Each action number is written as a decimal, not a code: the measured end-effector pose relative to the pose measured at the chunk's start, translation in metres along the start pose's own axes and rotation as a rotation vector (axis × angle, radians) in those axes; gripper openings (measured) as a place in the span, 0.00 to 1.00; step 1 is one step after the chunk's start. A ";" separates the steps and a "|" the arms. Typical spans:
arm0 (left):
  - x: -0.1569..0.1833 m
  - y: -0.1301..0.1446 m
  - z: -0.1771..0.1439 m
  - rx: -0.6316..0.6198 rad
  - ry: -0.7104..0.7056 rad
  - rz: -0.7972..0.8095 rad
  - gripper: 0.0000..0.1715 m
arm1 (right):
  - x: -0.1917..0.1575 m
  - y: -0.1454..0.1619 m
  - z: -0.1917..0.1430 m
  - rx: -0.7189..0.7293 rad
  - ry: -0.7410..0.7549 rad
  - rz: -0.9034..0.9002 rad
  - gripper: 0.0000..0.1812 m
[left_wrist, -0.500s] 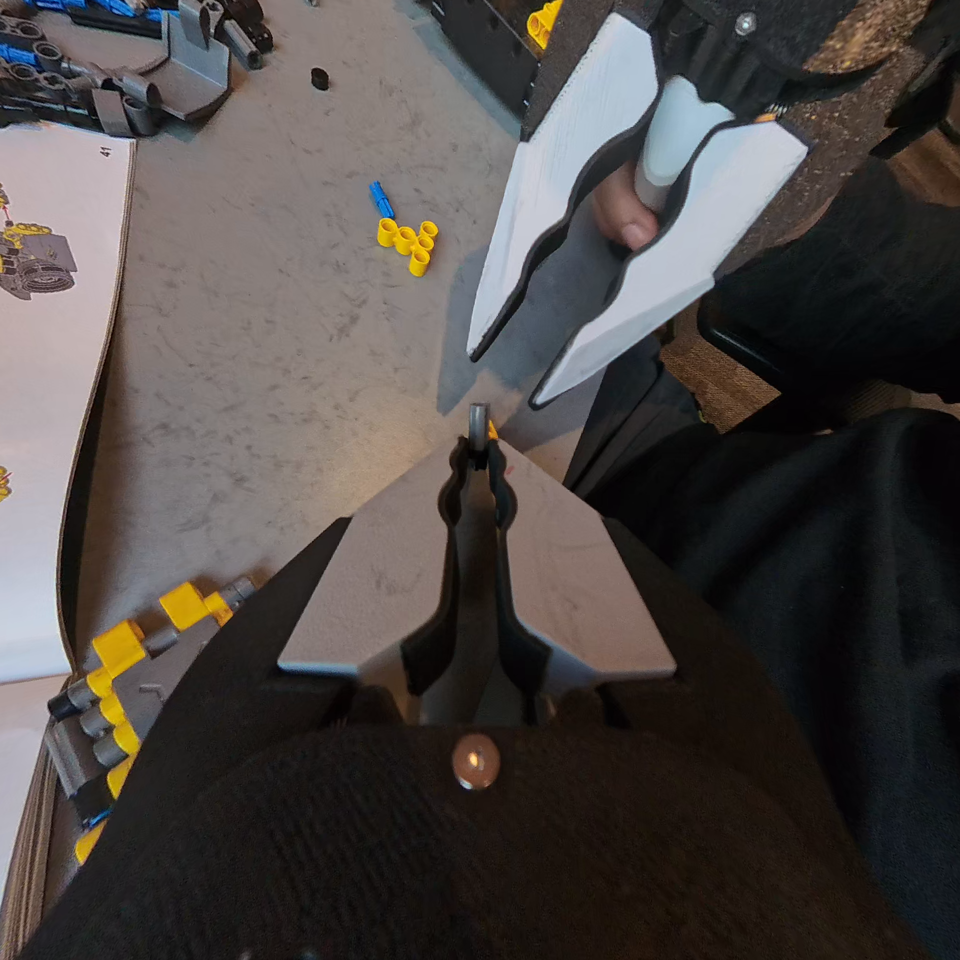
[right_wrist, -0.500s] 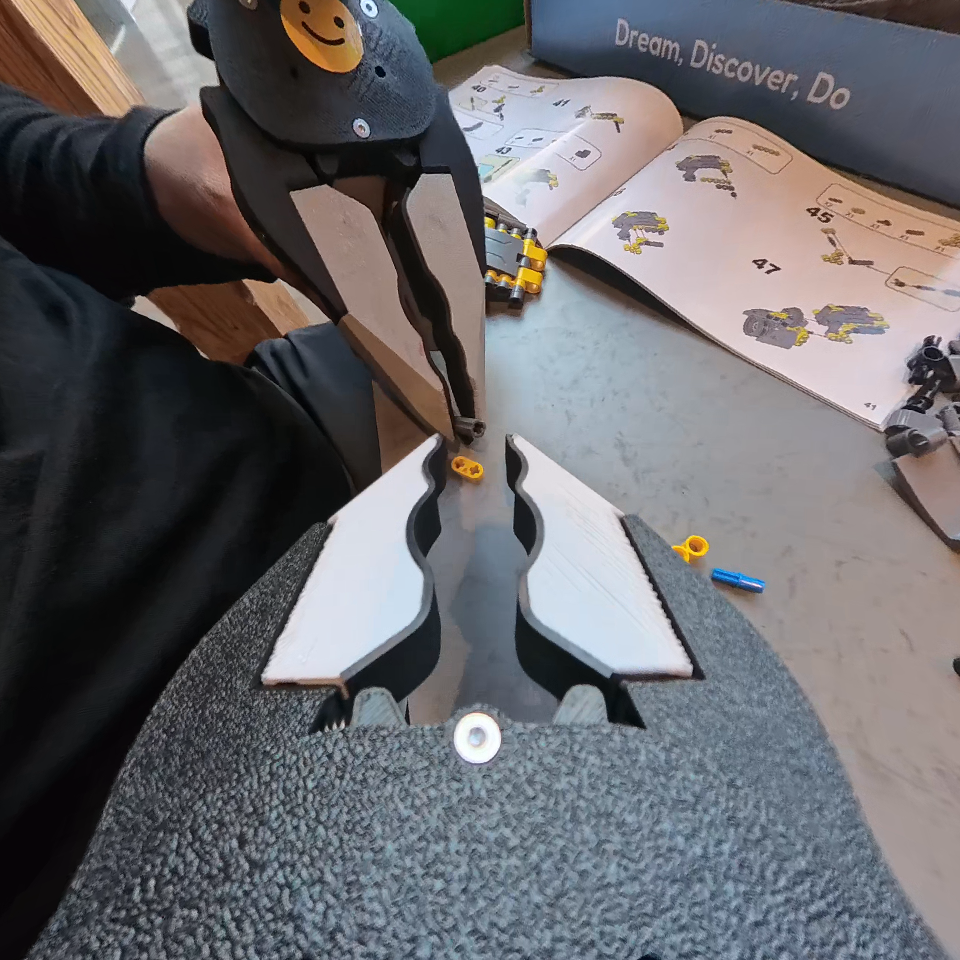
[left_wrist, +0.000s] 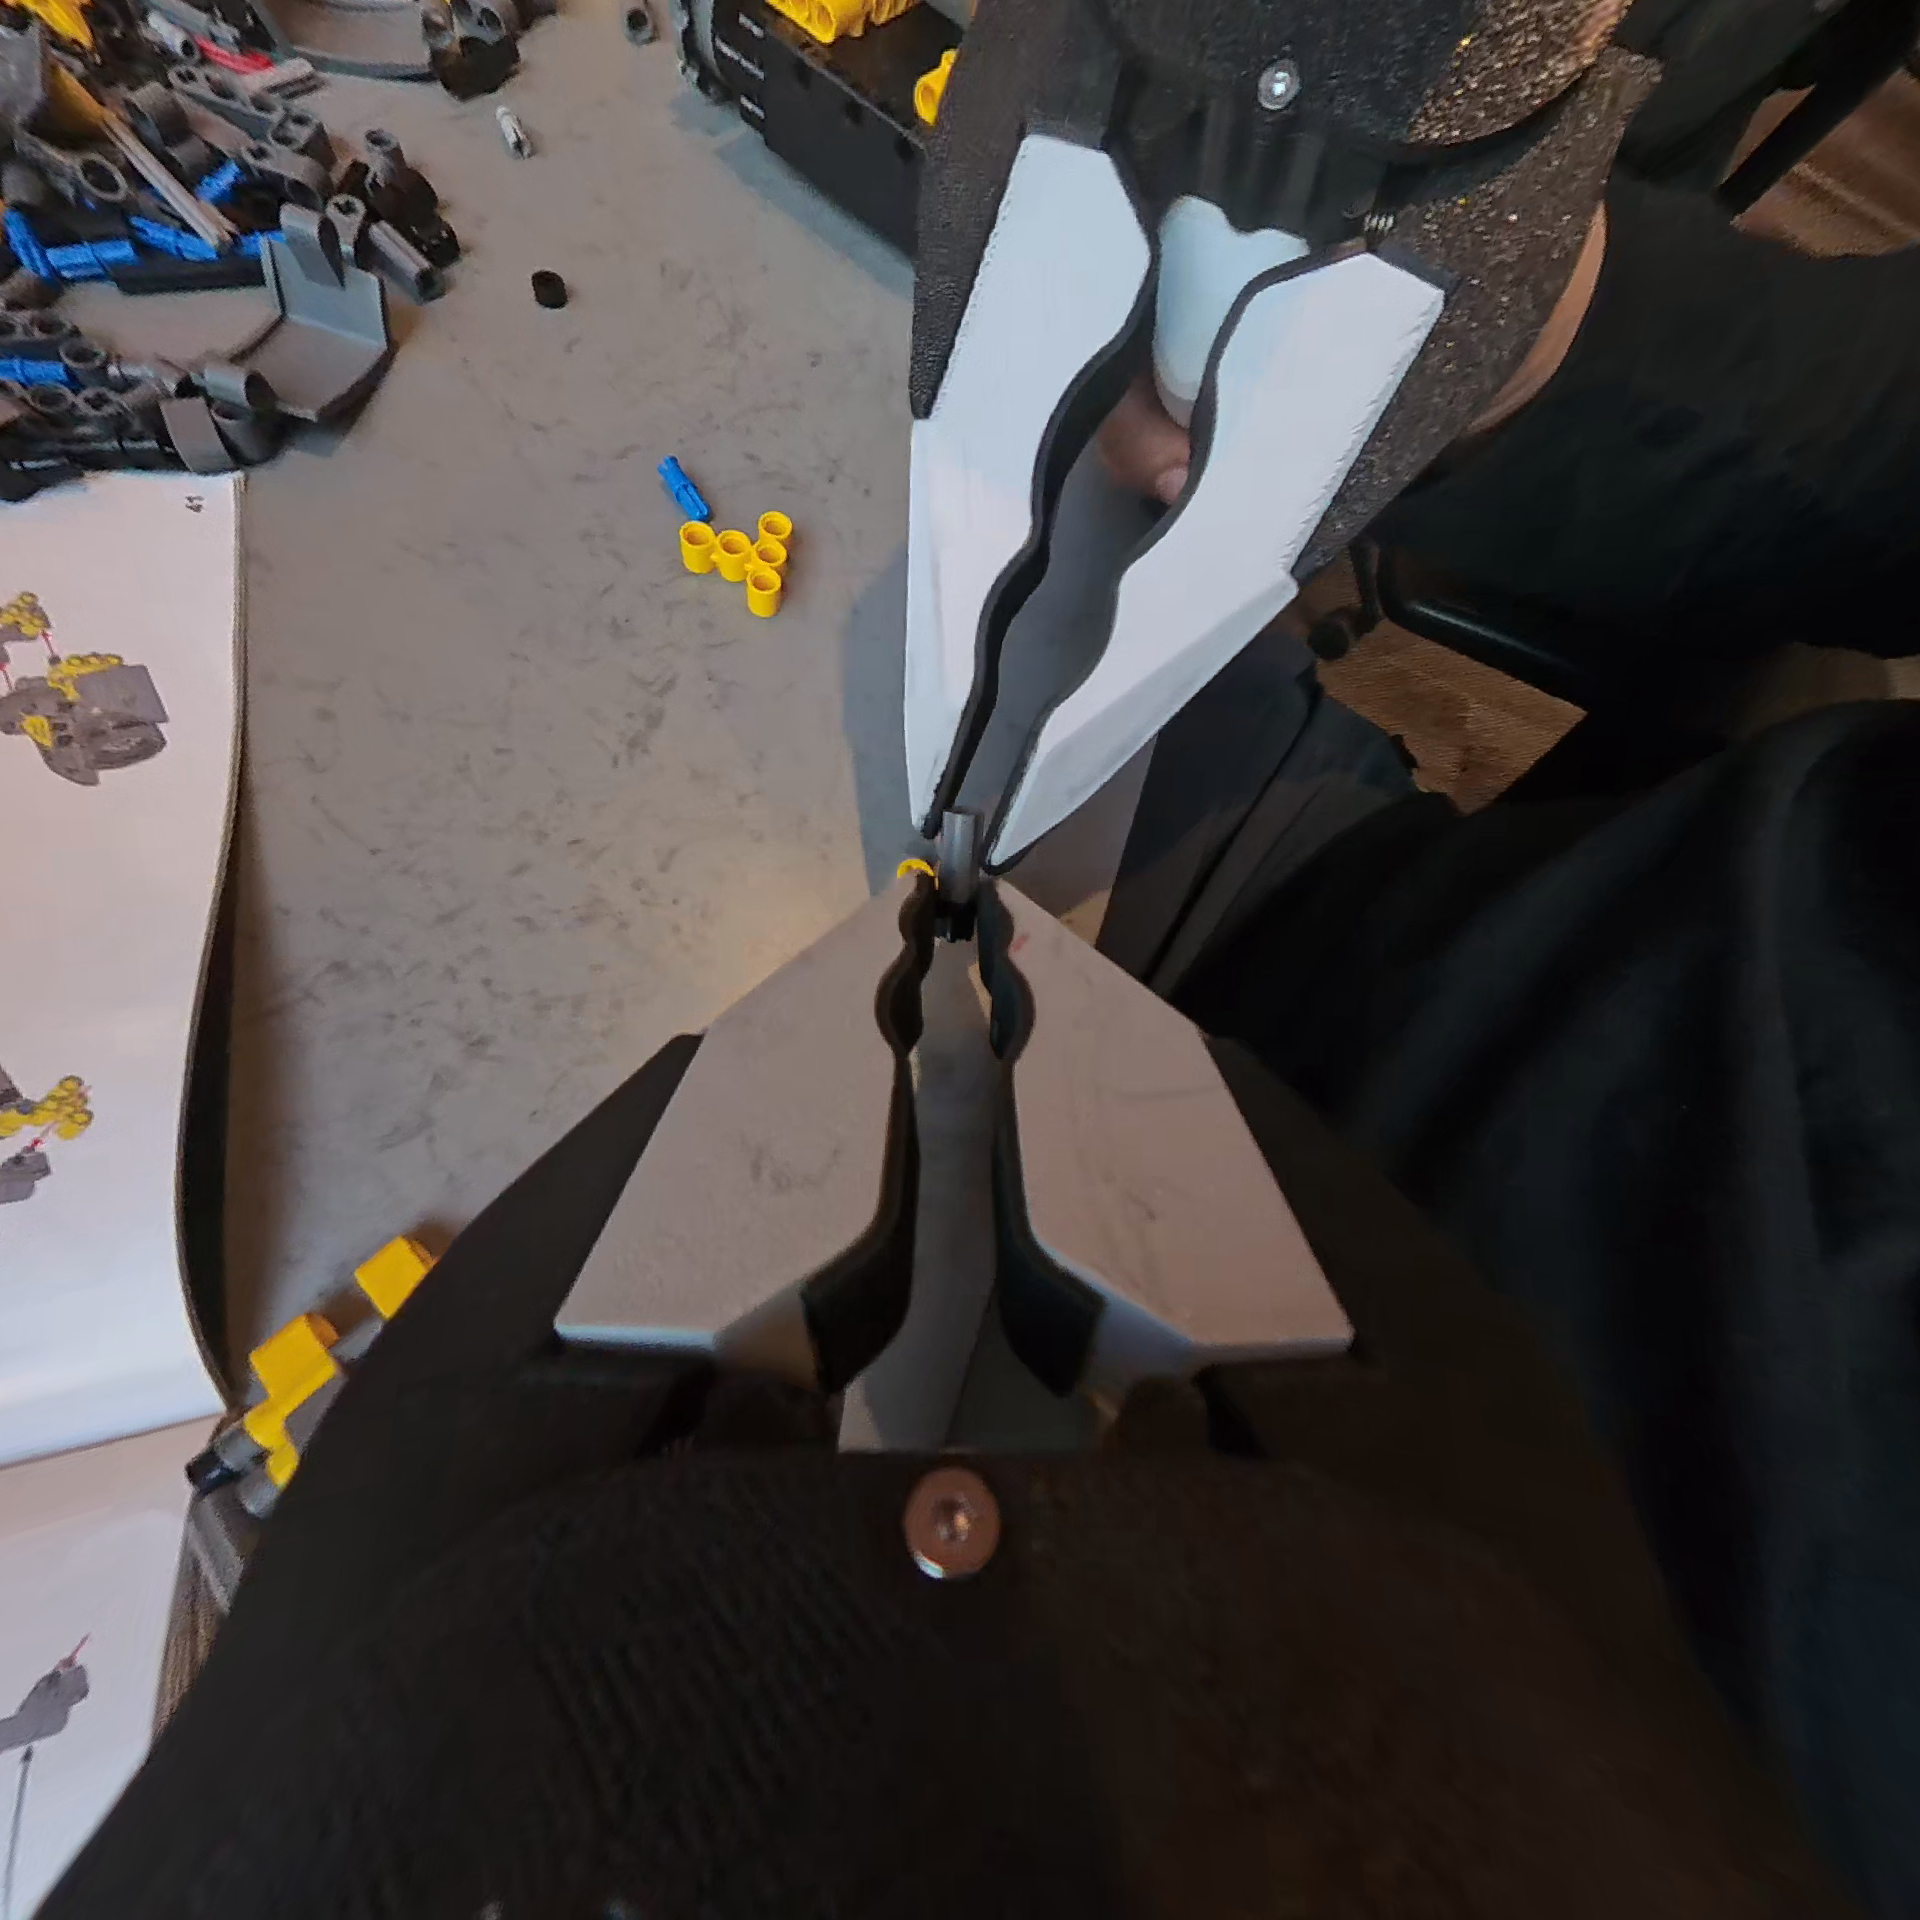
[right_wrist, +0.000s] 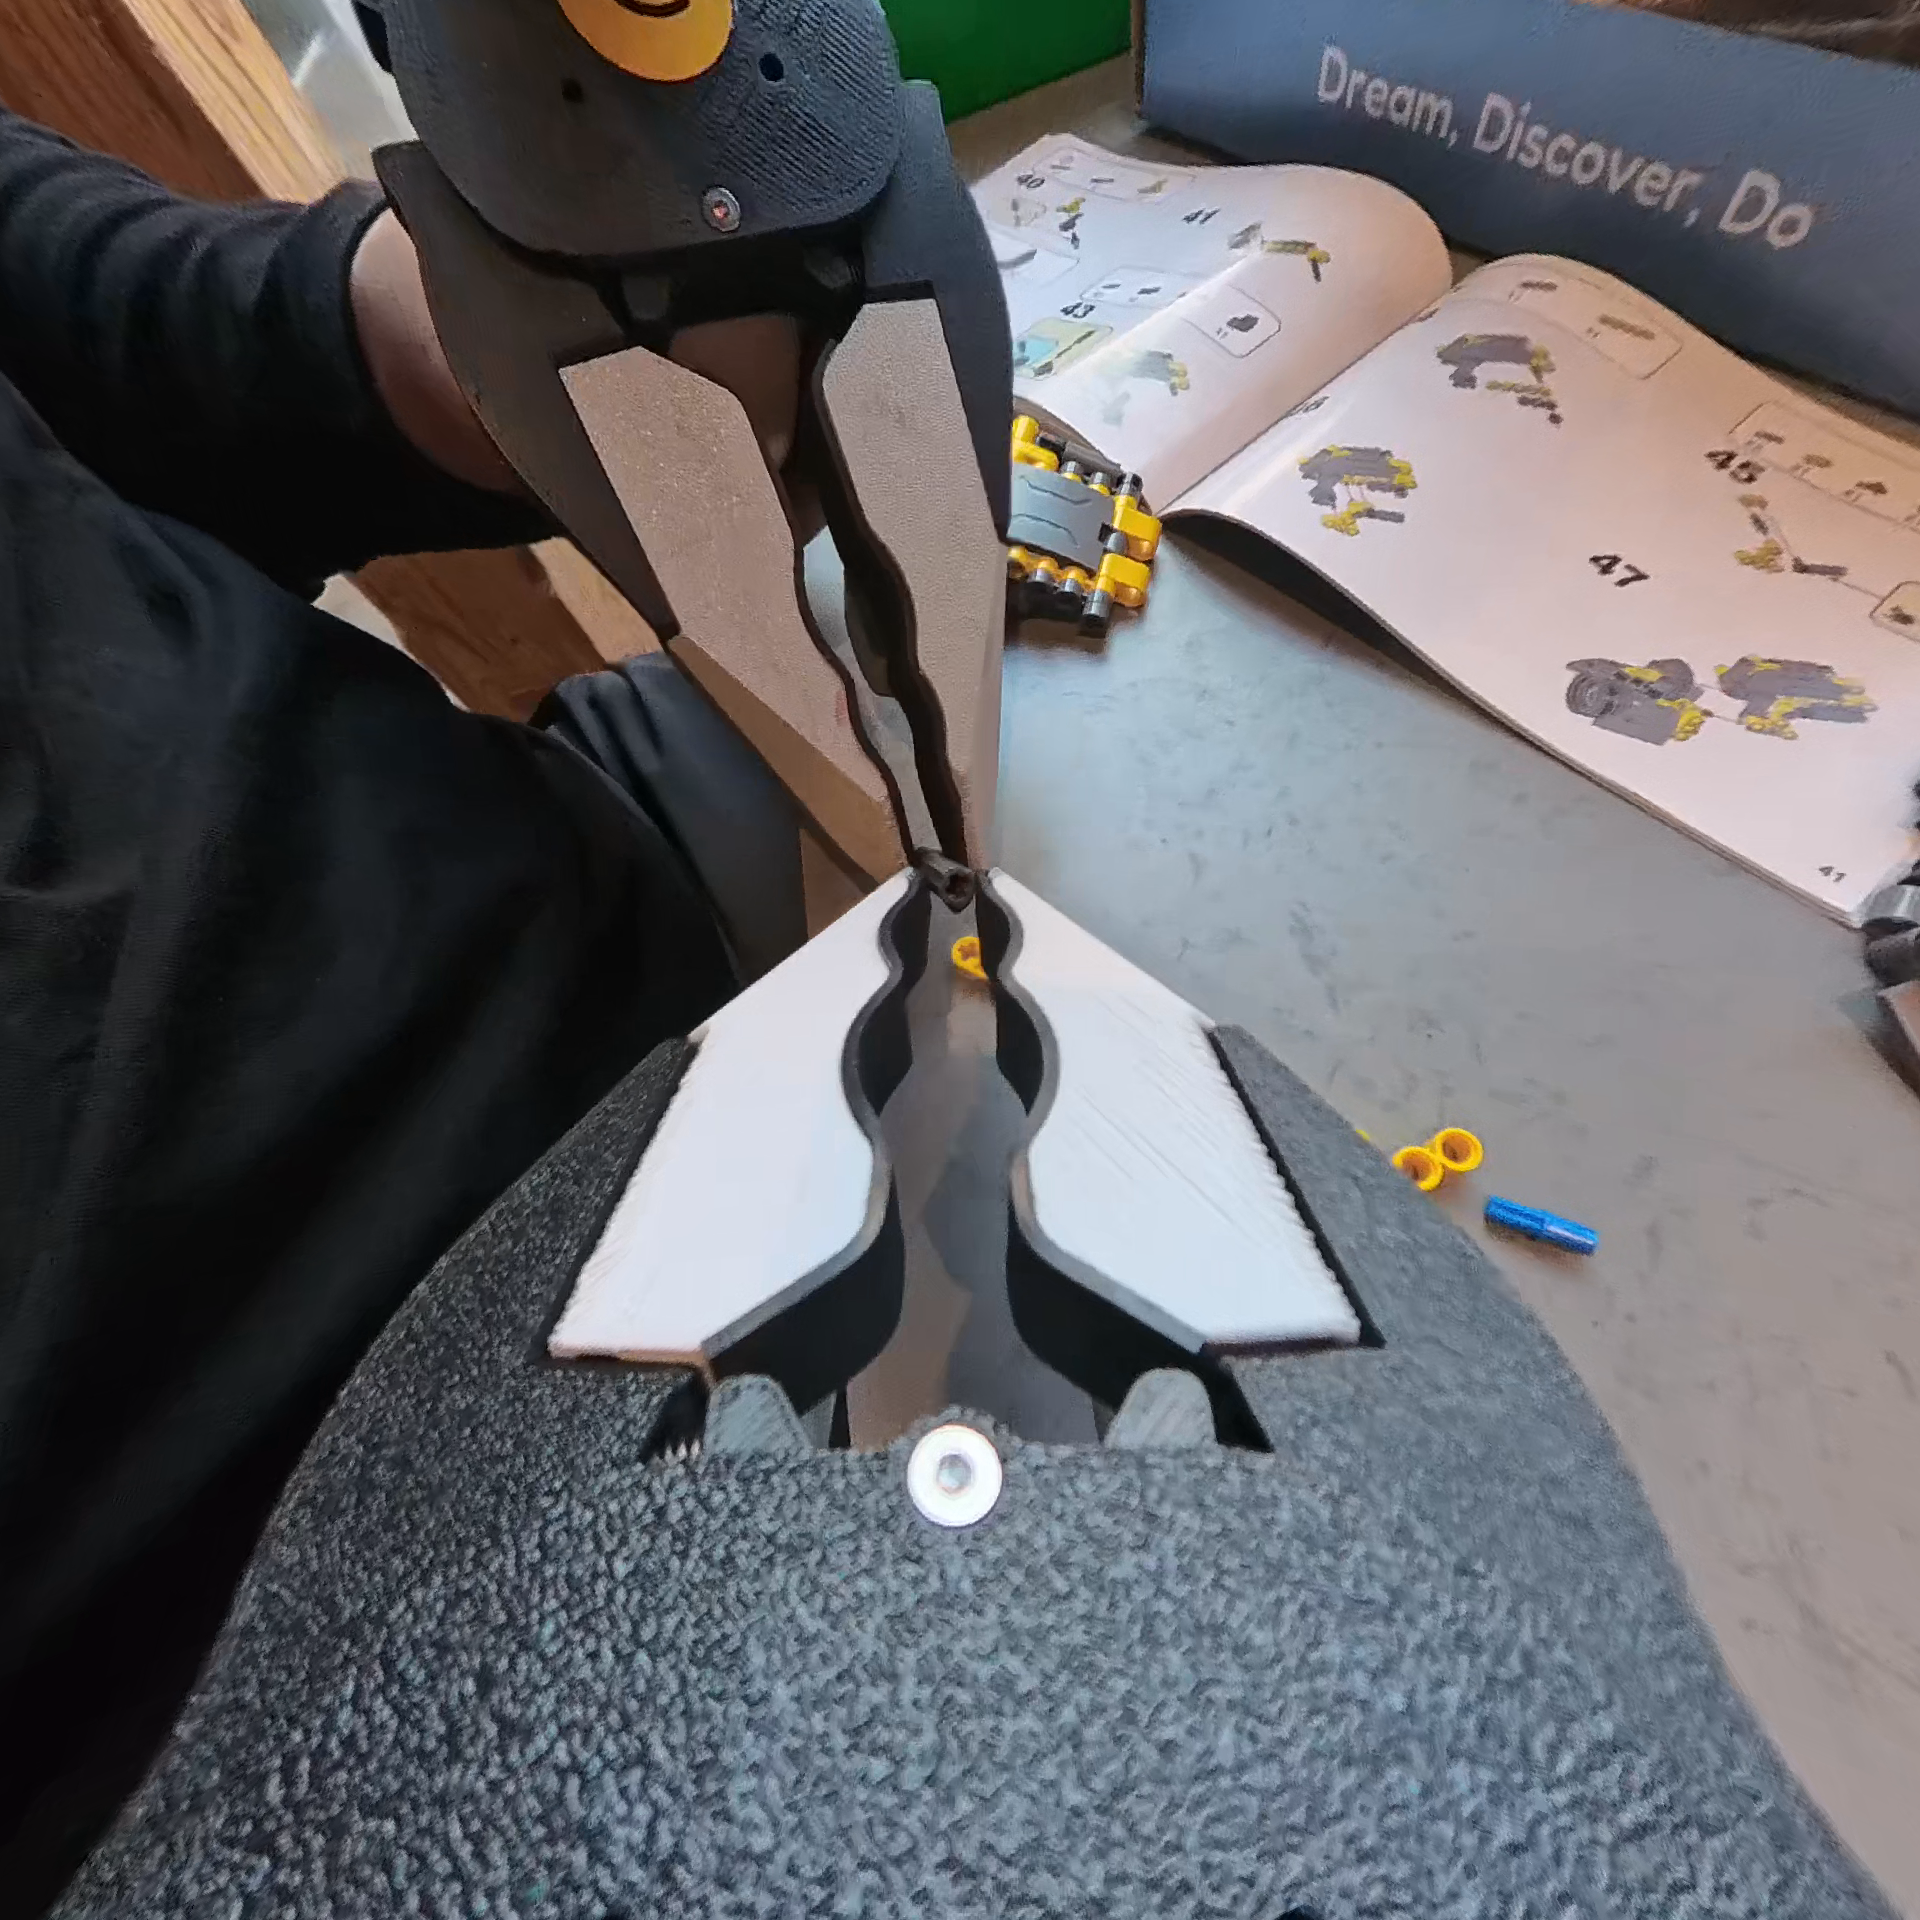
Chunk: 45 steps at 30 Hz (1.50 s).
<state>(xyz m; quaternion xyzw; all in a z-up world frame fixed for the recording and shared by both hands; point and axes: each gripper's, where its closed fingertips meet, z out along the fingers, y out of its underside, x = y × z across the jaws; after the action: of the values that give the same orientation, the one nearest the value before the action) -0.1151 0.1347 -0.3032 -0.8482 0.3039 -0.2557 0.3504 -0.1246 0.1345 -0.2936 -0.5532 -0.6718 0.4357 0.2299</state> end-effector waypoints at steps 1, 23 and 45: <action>-0.001 -0.001 -0.001 0.004 -0.004 0.006 0.03 | 0.000 -0.001 -0.001 0.008 0.013 -0.005 0.04; -0.007 -0.039 -0.025 0.268 0.144 -0.326 0.22 | 0.019 -0.035 -0.023 0.050 0.764 -0.457 0.03; -0.013 -0.047 -0.029 0.295 0.189 -0.372 0.23 | 0.014 -0.040 -0.024 0.071 0.857 -0.589 0.03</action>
<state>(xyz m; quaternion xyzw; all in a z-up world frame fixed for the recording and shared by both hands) -0.1270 0.1579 -0.2522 -0.8017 0.1337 -0.4353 0.3873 -0.1307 0.1553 -0.2501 -0.4614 -0.6293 0.1099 0.6157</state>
